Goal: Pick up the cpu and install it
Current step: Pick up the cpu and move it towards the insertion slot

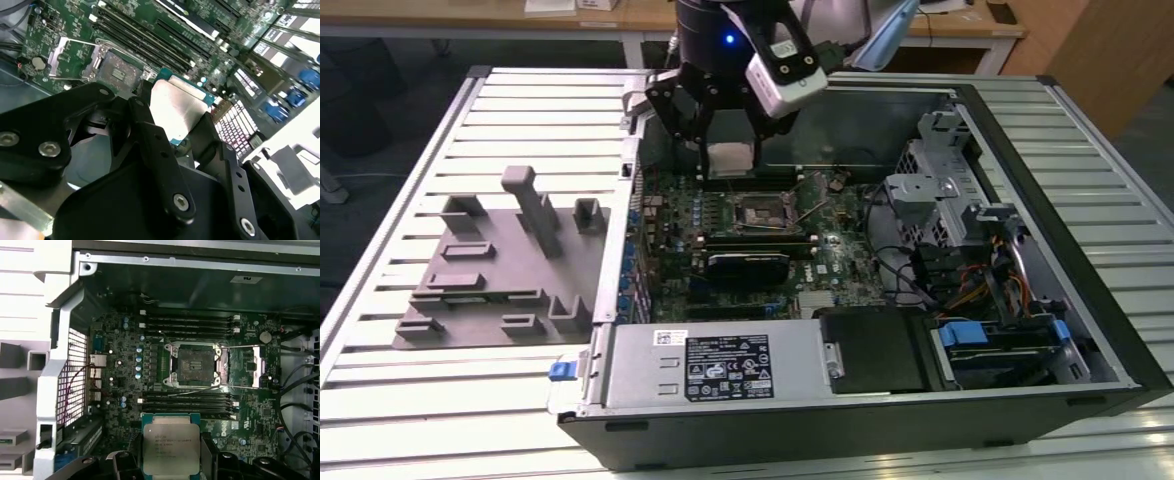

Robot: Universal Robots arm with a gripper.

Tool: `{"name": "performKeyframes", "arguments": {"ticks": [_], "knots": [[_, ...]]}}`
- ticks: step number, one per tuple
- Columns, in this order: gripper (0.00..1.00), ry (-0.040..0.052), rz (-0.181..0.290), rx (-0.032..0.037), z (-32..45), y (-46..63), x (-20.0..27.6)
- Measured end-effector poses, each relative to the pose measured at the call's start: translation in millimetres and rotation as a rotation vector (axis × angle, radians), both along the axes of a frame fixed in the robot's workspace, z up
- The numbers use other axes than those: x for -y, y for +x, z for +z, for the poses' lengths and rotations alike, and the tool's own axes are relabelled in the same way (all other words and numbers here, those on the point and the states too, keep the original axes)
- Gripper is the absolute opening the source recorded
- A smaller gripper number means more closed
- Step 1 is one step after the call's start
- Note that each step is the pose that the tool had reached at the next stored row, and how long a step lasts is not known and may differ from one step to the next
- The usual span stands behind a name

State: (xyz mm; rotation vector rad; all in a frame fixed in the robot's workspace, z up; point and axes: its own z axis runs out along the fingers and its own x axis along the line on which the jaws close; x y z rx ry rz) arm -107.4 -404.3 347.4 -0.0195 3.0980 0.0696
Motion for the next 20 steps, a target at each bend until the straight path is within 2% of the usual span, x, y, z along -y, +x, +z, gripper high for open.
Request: {"name": "performKeyframes", "arguments": {"ticks": [20], "knots": [[0.55,0.0000,0.000,-0.0063,-32.4,36.2,-8.5]]}}
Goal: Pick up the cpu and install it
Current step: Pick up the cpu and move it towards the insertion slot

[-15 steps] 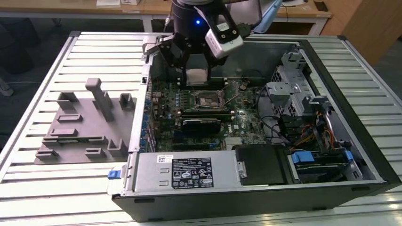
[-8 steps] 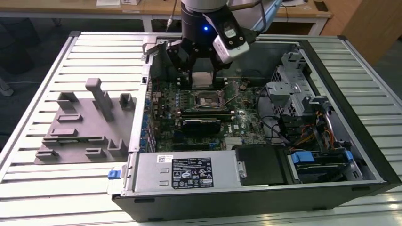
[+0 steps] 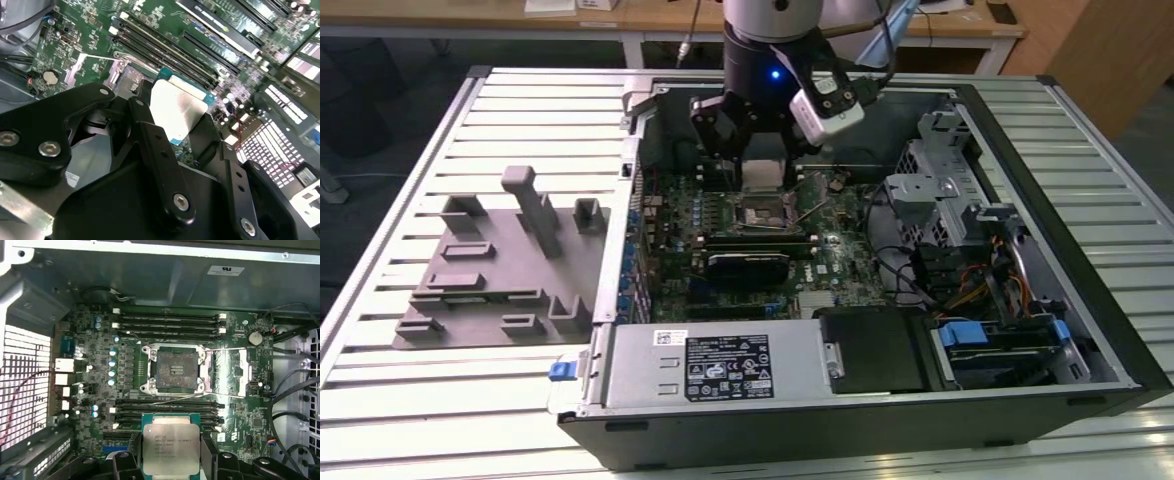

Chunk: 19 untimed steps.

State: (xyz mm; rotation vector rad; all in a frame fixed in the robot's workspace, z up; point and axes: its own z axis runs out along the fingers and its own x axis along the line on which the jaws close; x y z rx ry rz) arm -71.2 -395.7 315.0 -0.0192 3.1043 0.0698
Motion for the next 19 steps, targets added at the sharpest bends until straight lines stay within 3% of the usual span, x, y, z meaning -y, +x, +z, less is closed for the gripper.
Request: {"name": "performKeyframes", "arguments": {"ticks": [4,13,19], "knots": [[0.55,0.0000,0.000,-0.0014,-3.9,4.0,-2.8],[0.55,0.0001,0.000,-0.0049,-13.0,11.7,-14.0],[0.55,0.0002,0.000,-0.0062,-19.4,13.0,-27.2]]}}
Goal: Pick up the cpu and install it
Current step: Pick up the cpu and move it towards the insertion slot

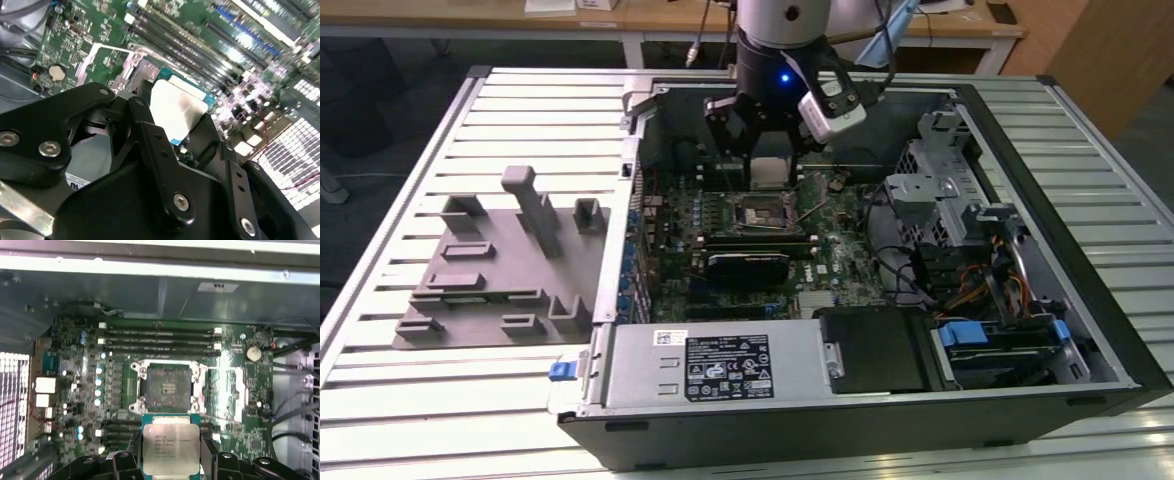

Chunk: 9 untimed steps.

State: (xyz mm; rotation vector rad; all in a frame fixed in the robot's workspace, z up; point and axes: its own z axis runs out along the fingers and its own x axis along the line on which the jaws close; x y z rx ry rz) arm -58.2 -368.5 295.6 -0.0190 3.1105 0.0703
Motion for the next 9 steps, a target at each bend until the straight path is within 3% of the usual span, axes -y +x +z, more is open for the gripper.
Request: {"name": "performKeyframes", "arguments": {"ticks": [6,9], "knots": [[0.55,-0.0002,0.000,-0.0002,-6.6,0.0,-12.6],[0.55,0.0001,0.000,-0.0004,-11.3,0.0,-16.0]]}}
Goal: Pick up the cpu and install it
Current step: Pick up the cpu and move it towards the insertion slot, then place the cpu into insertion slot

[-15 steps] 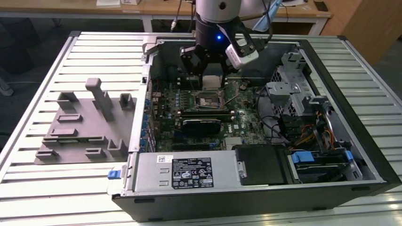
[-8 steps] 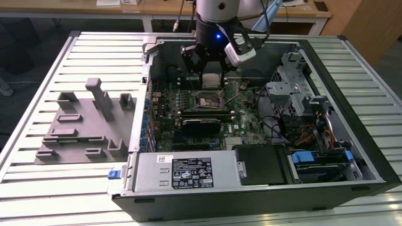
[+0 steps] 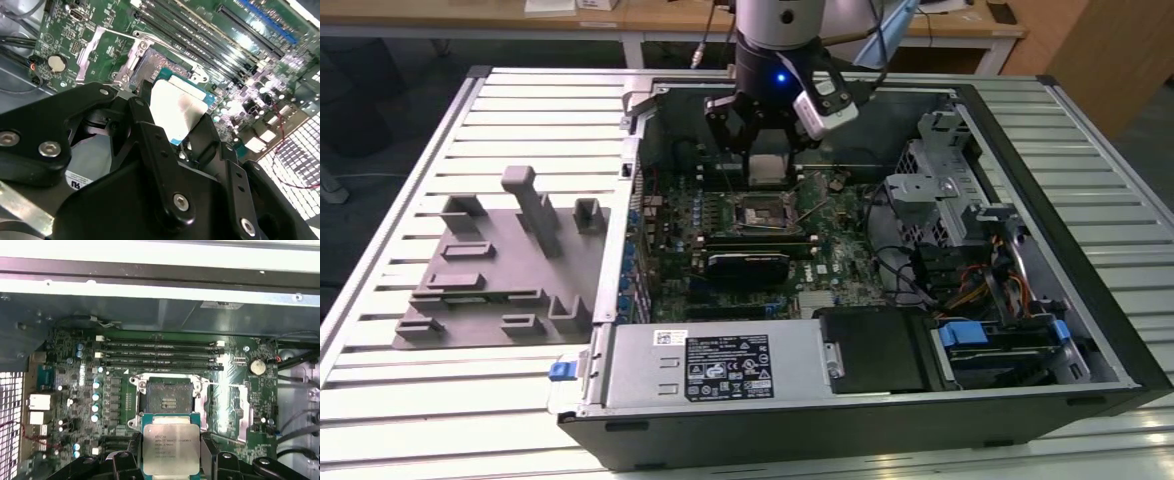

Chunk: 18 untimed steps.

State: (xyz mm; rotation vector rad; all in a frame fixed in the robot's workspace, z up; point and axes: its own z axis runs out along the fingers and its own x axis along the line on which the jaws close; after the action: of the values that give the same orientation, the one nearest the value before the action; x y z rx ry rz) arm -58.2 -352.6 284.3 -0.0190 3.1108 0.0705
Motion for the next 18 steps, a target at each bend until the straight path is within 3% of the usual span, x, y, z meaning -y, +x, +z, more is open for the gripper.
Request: {"name": "performKeyframes", "arguments": {"ticks": [9,18], "knots": [[0.55,-0.0006,0.000,-0.0016,-12.6,0.0,-7.9],[0.55,-0.0011,0.000,-0.0036,-17.6,0.0,-9.5]]}}
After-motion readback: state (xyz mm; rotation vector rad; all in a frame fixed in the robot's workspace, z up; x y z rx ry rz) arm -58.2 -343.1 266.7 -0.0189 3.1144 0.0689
